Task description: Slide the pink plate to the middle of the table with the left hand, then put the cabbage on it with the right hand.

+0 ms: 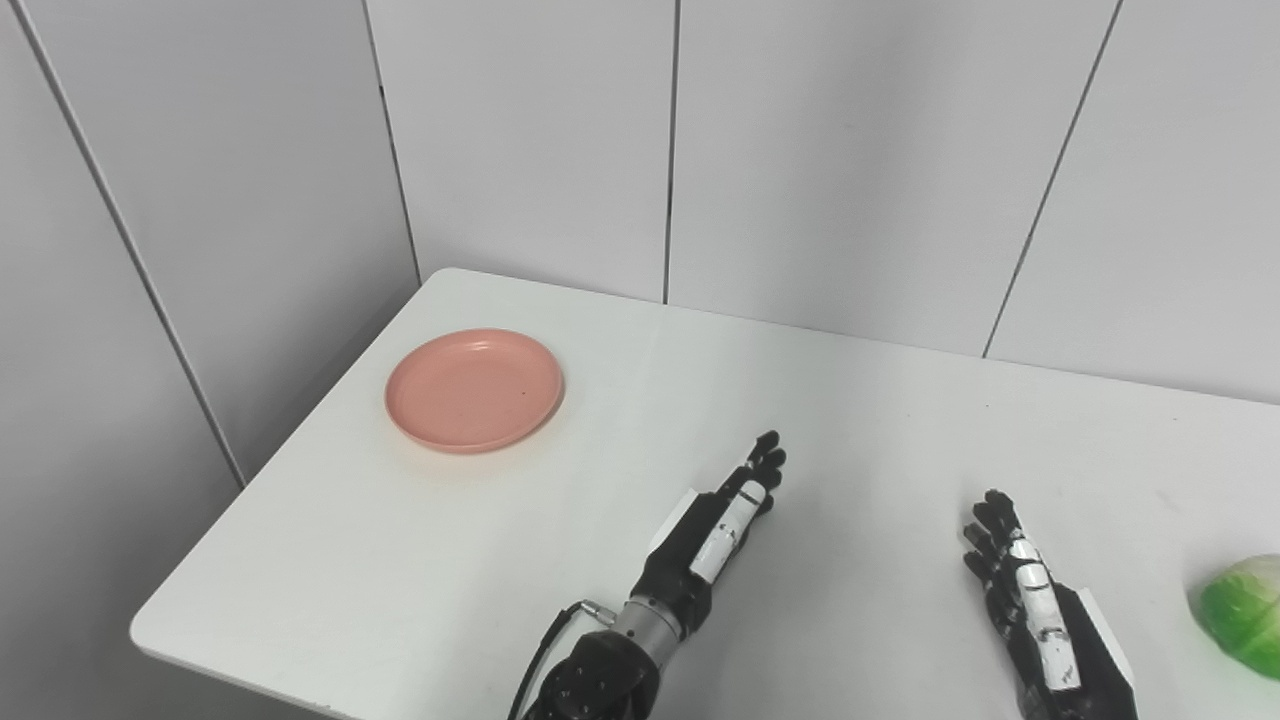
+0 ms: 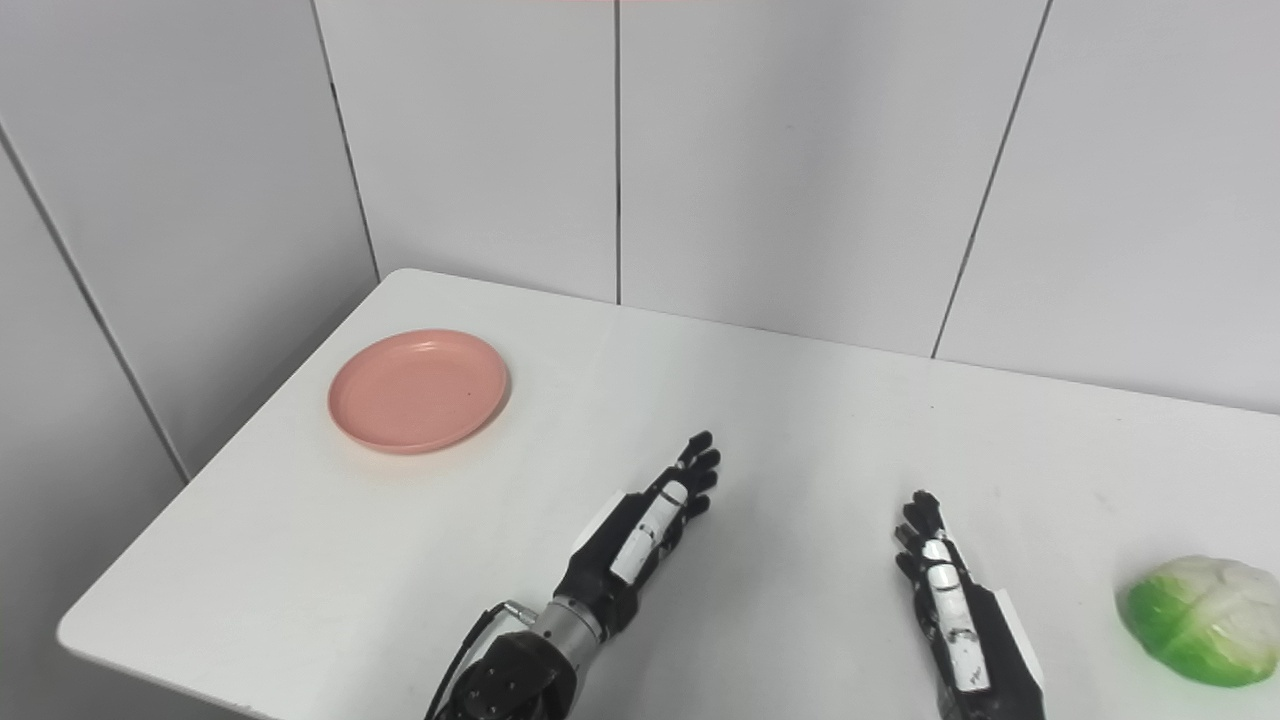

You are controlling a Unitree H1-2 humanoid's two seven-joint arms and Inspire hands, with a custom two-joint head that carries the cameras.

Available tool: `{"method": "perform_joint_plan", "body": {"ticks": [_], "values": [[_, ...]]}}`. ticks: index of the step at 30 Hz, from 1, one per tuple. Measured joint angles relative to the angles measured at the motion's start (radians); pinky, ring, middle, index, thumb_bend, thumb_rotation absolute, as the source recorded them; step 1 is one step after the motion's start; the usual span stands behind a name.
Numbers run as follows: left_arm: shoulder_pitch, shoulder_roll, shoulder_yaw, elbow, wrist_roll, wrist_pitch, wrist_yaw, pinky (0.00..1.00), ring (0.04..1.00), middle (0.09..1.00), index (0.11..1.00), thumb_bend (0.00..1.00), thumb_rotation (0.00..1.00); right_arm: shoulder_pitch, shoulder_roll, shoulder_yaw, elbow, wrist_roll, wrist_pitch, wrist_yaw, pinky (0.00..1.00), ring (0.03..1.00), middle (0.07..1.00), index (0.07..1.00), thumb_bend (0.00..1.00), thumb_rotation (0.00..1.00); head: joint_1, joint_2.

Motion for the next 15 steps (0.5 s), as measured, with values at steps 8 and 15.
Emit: {"method": "perform_joint_plan", "body": {"ticks": [8, 15], "values": [[0.000, 0.034, 0.017, -0.081, -0.043, 0.103, -0.017, 0.98, 0.977, 0.988, 0.990, 0.37, 1.00, -0.002, 0.001, 0.000, 0.000, -0.003, 0.000, 0.000, 1.00, 1.000, 1.000, 1.000, 0.12, 1.00, 0.008, 0.000], [-0.053, 0.065, 0.055, -0.195, -0.051, 0.237, -0.001, 0.99, 0.960, 0.961, 0.956, 0.43, 1.00, -0.003, 0.002, -0.002, 0.002, -0.009, 0.000, 0.000, 1.00, 1.000, 1.000, 1.000, 0.12, 1.00, 0.018, -0.005]]}}
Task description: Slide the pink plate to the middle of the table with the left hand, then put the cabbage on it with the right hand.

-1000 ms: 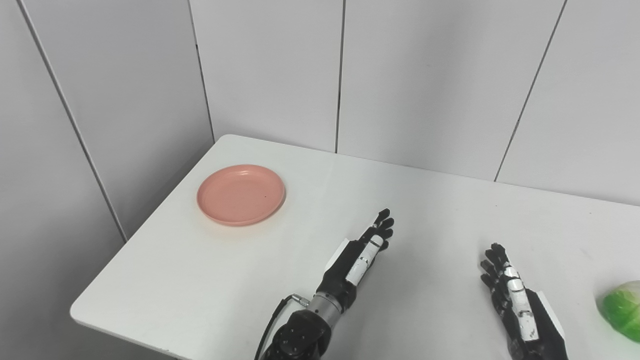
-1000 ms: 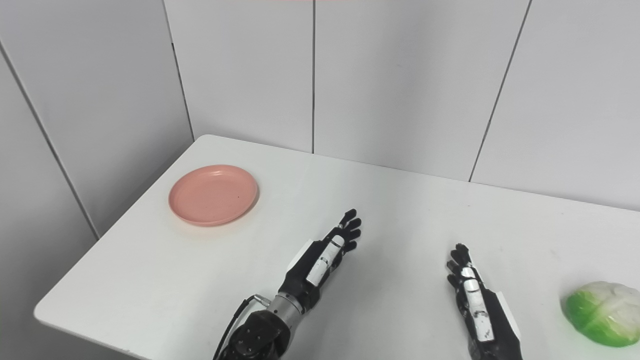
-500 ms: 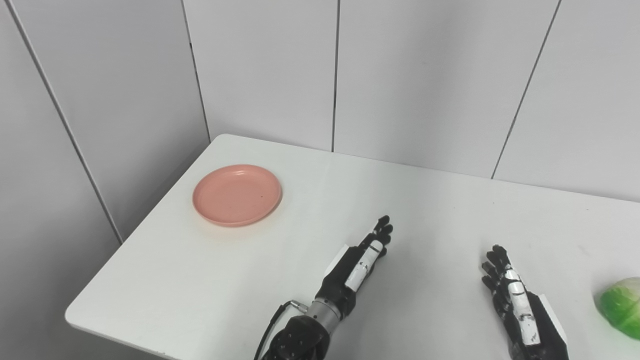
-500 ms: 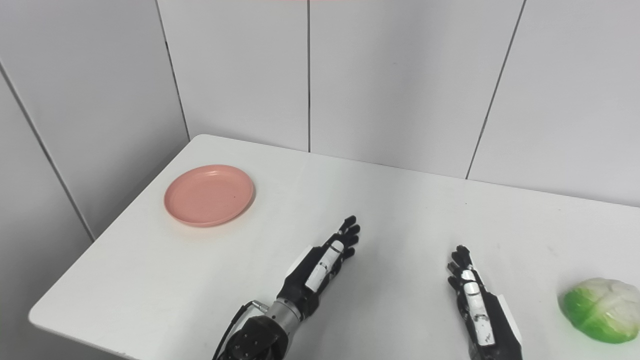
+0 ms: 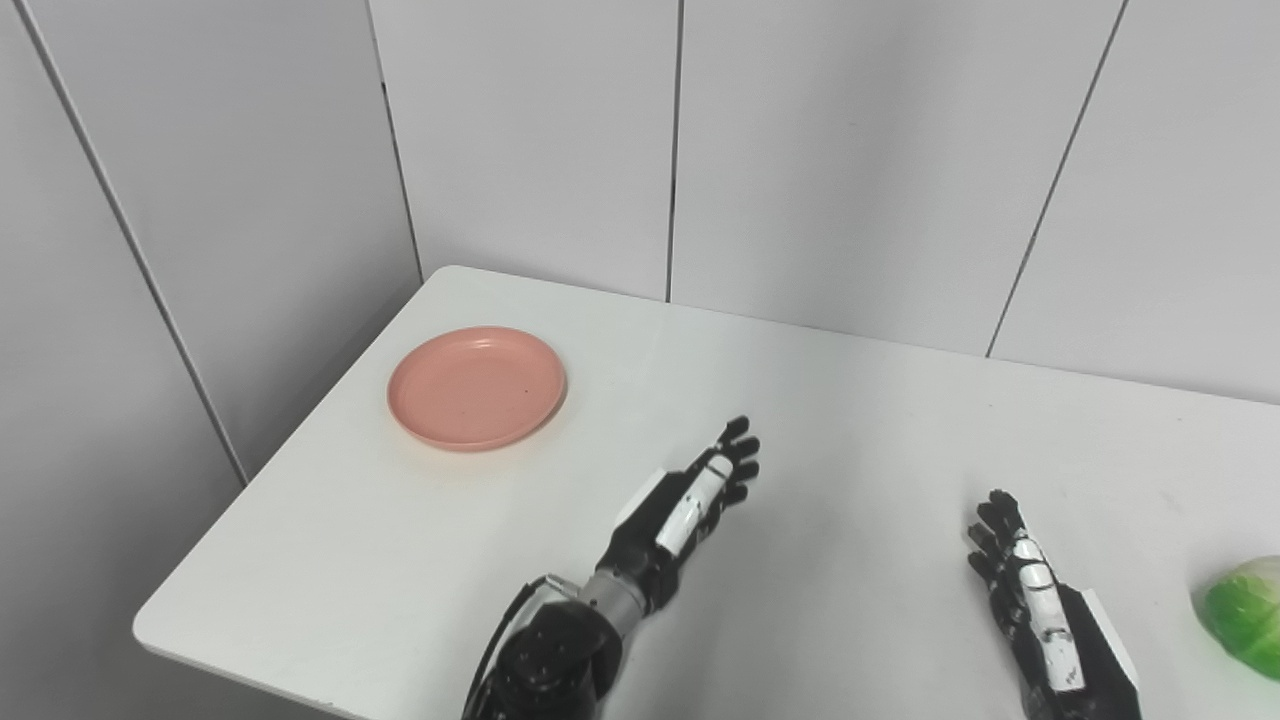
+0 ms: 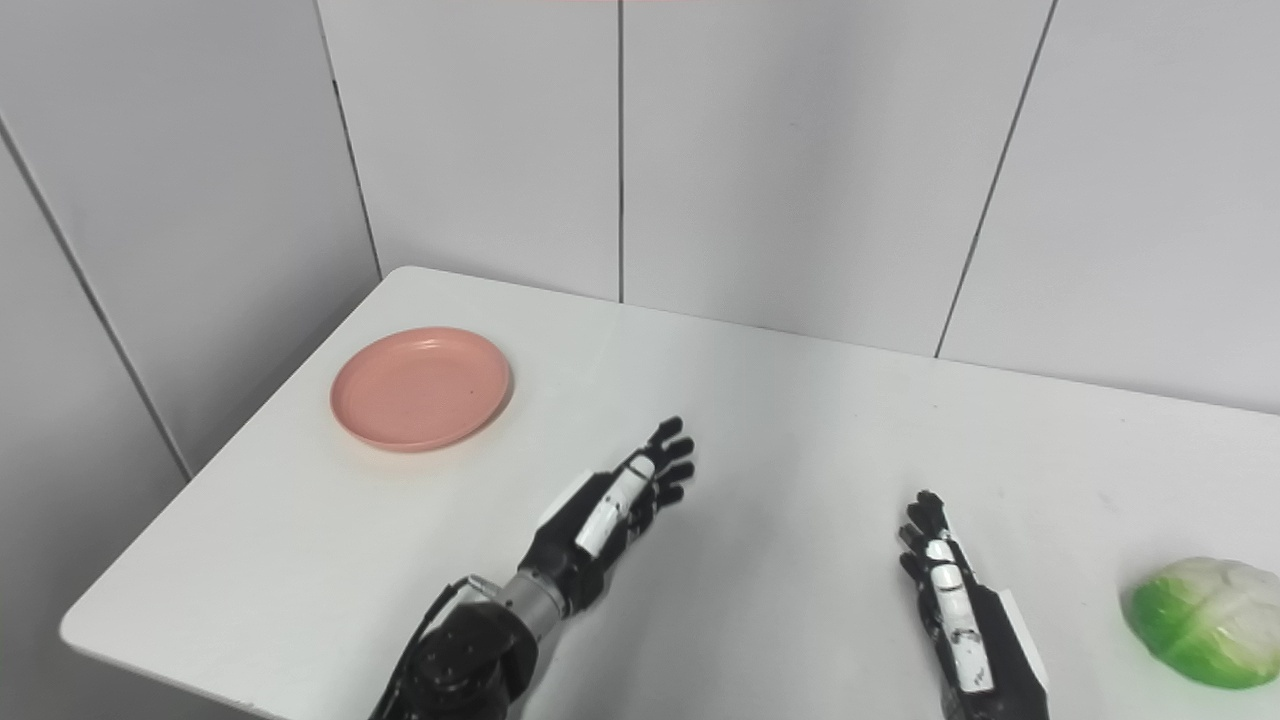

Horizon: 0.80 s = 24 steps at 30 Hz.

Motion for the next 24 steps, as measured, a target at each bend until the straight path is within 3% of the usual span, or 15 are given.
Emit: {"method": "perform_joint_plan", "body": {"ticks": [4, 10, 16, 24], "values": [[-0.081, 0.009, 0.037, -0.048, -0.019, 0.036, 0.017, 0.92, 0.912, 0.919, 0.917, 0.42, 1.00, -0.001, 0.001, 0.000, 0.000, 0.011, 0.000, 0.002, 1.00, 1.000, 1.000, 1.000, 0.12, 1.00, 0.020, -0.006], [-0.142, 0.041, 0.085, -0.070, -0.023, 0.047, 0.031, 0.94, 0.894, 0.899, 0.894, 0.43, 1.00, -0.003, 0.001, -0.001, 0.001, 0.021, 0.002, 0.005, 1.00, 1.000, 1.000, 1.000, 0.10, 1.00, 0.032, -0.011], [-0.220, 0.107, 0.180, -0.069, -0.069, 0.085, 0.057, 0.89, 0.889, 0.894, 0.888, 0.38, 1.00, -0.002, -0.001, -0.004, 0.002, 0.022, 0.002, 0.006, 1.00, 1.000, 1.000, 1.000, 0.10, 1.00, 0.043, -0.012], [-0.343, 0.179, 0.297, 0.035, -0.123, 0.094, 0.103, 0.89, 0.900, 0.908, 0.902, 0.38, 1.00, -0.001, -0.001, -0.005, -0.006, 0.032, 0.007, 0.006, 1.00, 1.000, 1.000, 1.000, 0.09, 1.00, 0.057, -0.015]]}}
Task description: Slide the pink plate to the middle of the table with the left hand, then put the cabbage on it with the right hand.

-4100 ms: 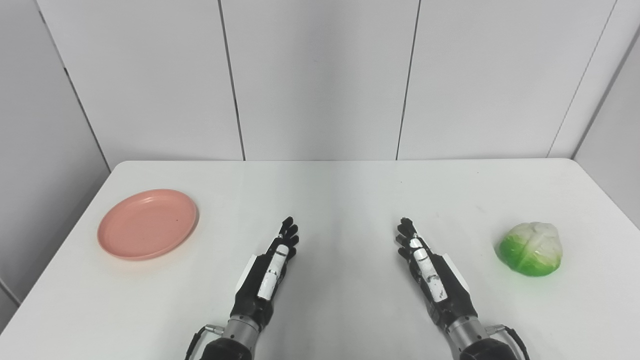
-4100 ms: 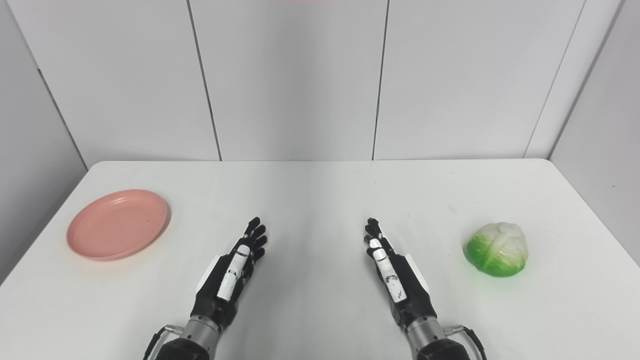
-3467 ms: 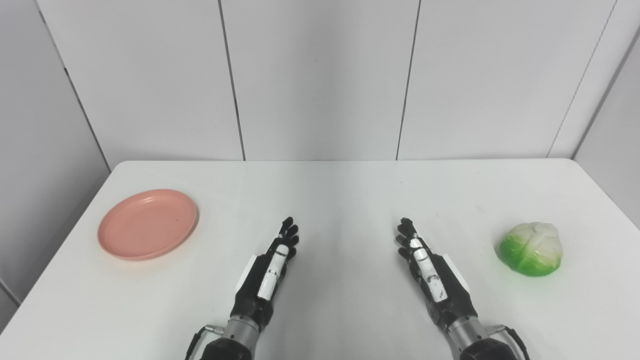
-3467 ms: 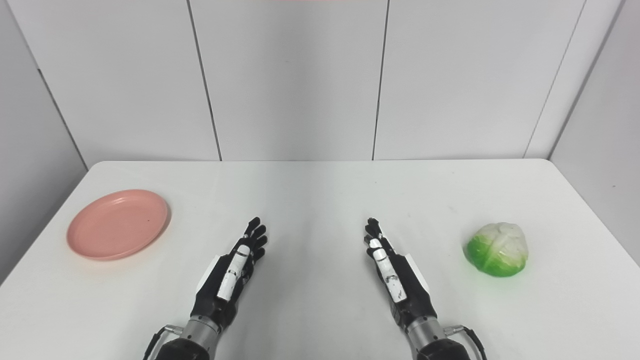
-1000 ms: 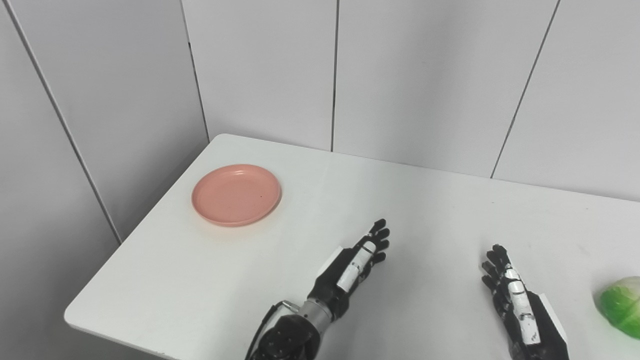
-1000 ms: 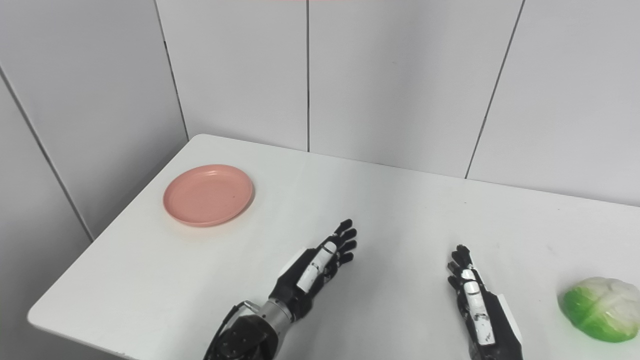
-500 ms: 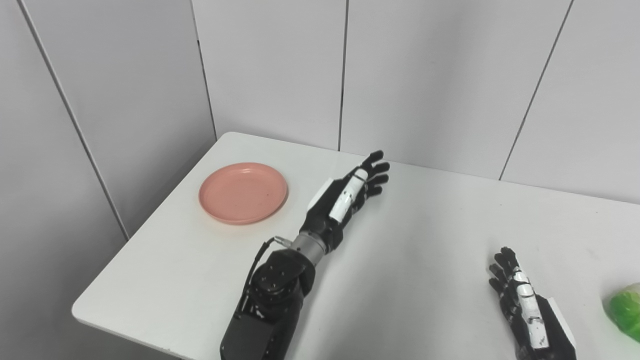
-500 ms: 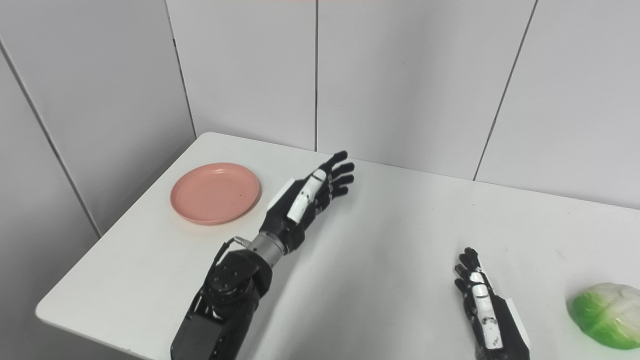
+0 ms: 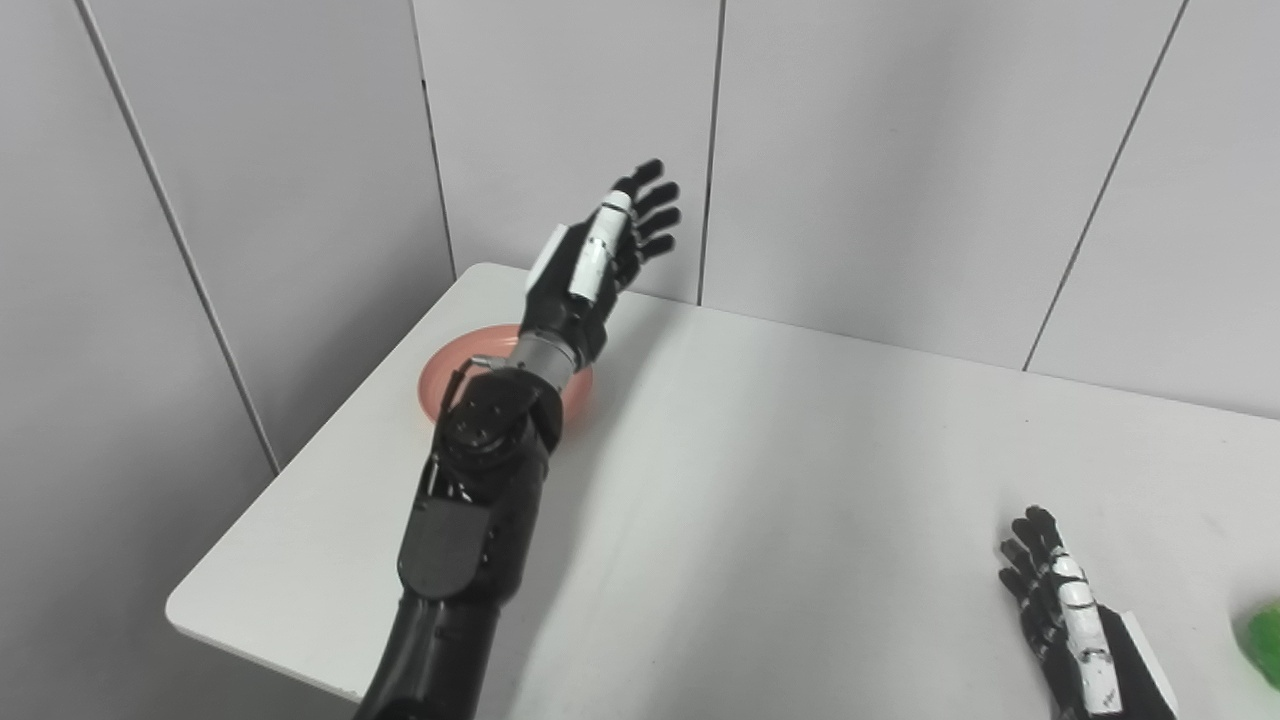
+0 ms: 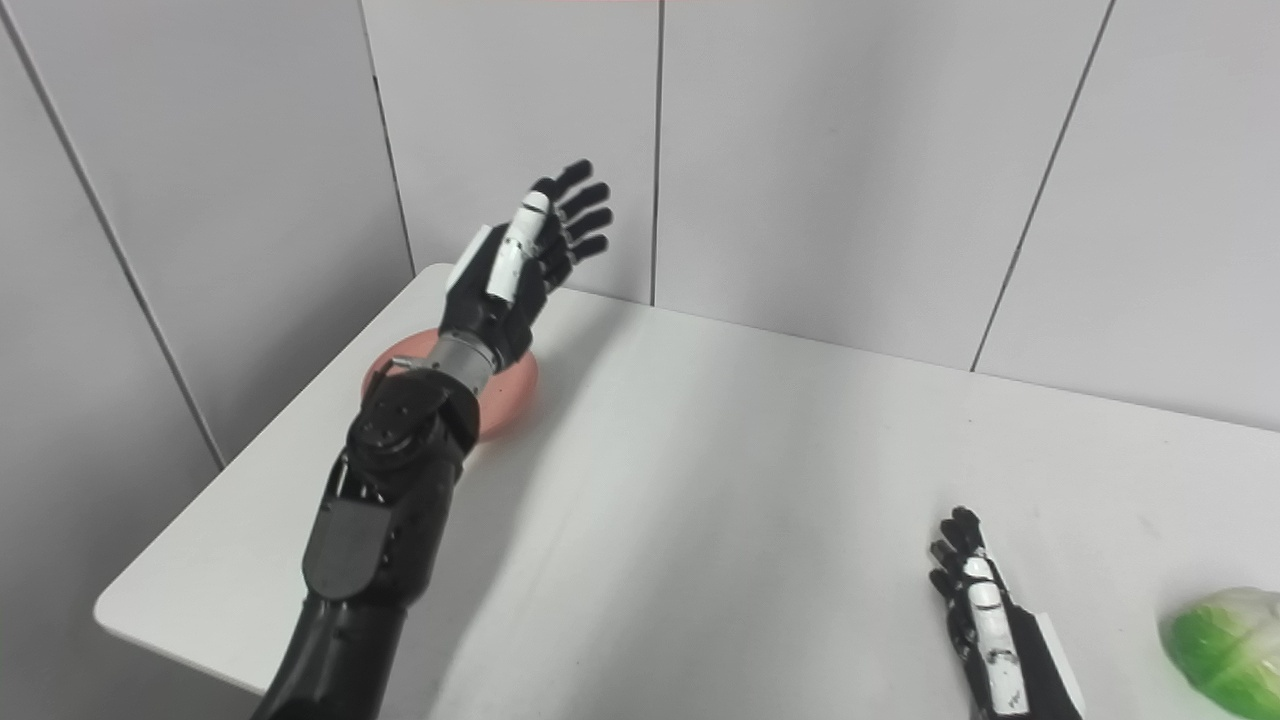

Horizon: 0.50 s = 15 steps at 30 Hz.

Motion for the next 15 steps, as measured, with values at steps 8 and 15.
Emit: {"method": "perform_joint_plan", "body": {"ticks": [8, 15], "values": [[-0.052, 0.117, 0.084, 0.170, -0.003, -0.026, 0.039, 0.88, 0.889, 0.894, 0.889, 0.38, 1.00, 0.005, -0.003, -0.001, -0.010, 0.006, 0.012, -0.001, 1.00, 1.000, 1.000, 1.000, 0.09, 1.00, 0.014, -0.002], [-0.081, 0.181, 0.155, 0.237, -0.039, -0.070, 0.054, 0.90, 0.898, 0.898, 0.889, 0.38, 1.00, 0.008, -0.005, -0.003, -0.015, 0.007, 0.017, -0.003, 1.00, 1.000, 1.000, 1.000, 0.08, 1.00, 0.015, 0.002]]}}
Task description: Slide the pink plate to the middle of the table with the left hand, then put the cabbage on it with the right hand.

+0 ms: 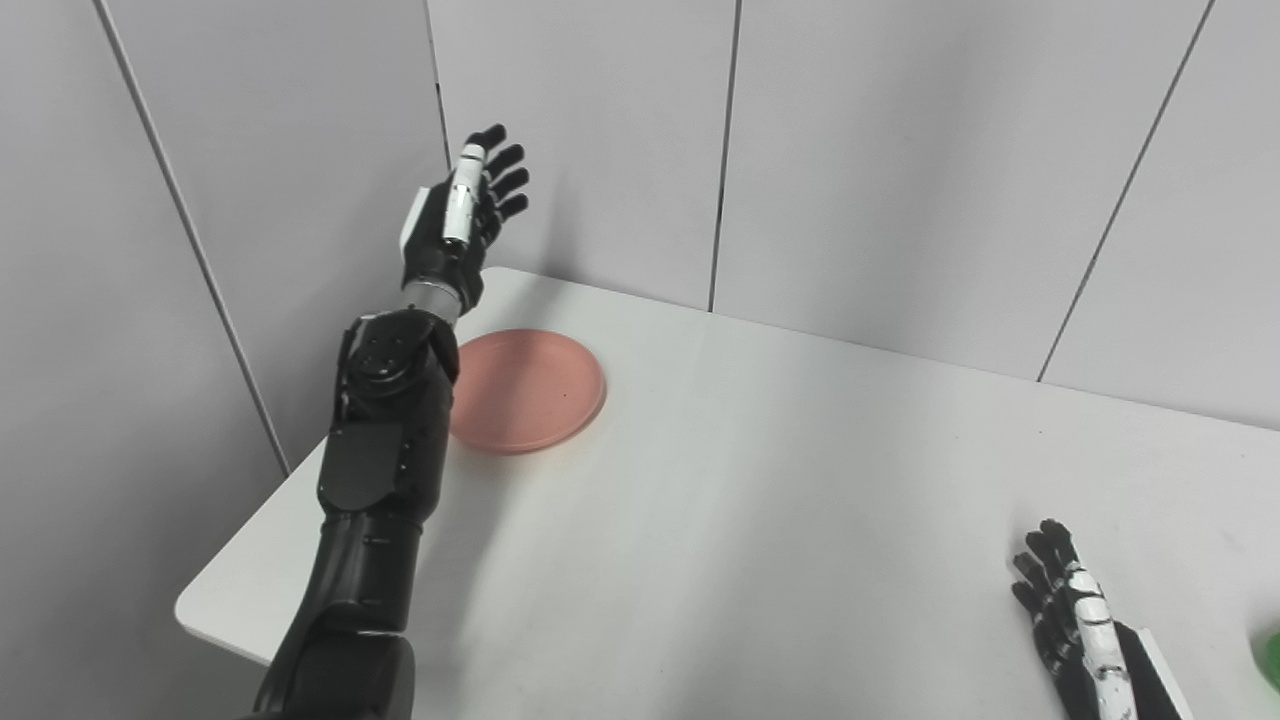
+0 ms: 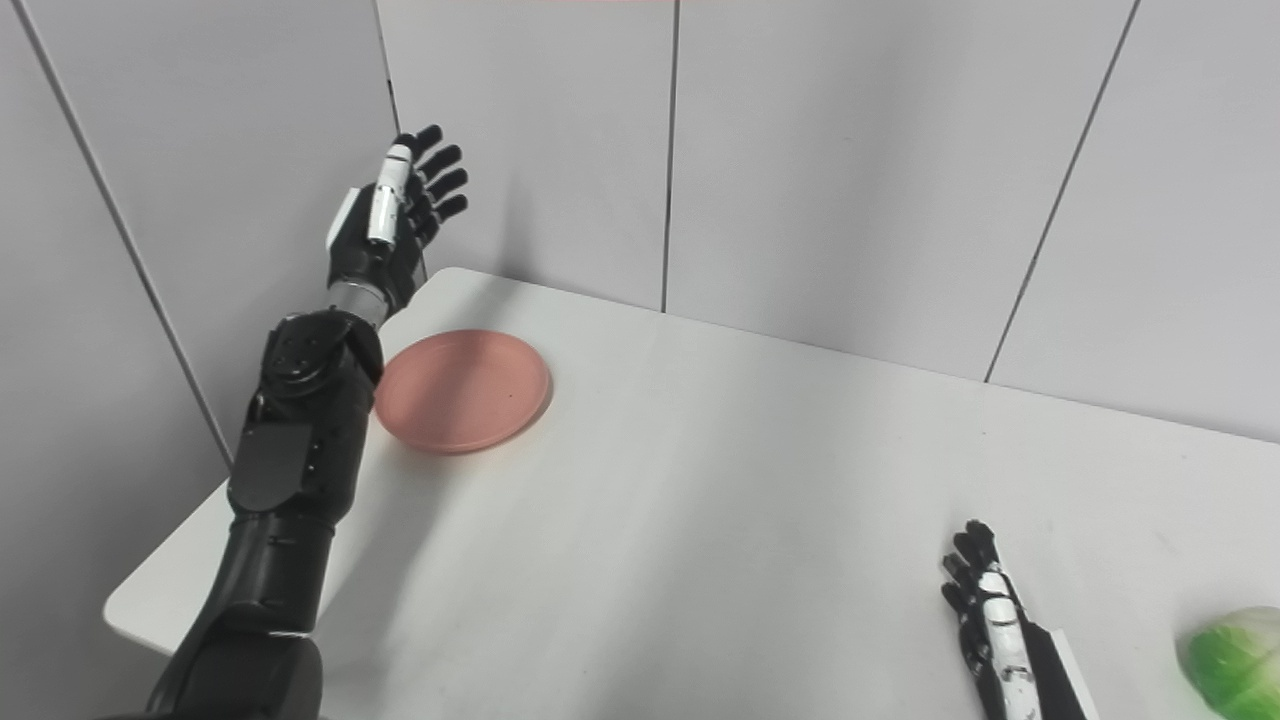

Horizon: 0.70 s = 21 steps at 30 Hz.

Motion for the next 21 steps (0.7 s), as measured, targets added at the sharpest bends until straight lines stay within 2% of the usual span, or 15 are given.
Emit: {"method": "perform_joint_plan", "body": {"ticks": [12, 21], "values": [[0.003, 0.064, 0.059, 0.043, -0.049, 0.000, 0.018, 0.95, 0.940, 0.937, 0.920, 0.36, 1.00, 0.009, 0.000, 0.000, -0.021, 0.000, 0.021, -0.006, 1.00, 1.000, 1.000, 1.000, 0.07, 1.00, 0.005, 0.008], [0.050, 0.096, 0.090, 0.141, -0.075, -0.016, 0.016, 0.93, 0.928, 0.917, 0.908, 0.37, 1.00, 0.014, -0.001, 0.000, -0.028, -0.001, 0.021, -0.009, 1.00, 1.000, 1.000, 1.000, 0.07, 1.00, 0.011, 0.015]]}}
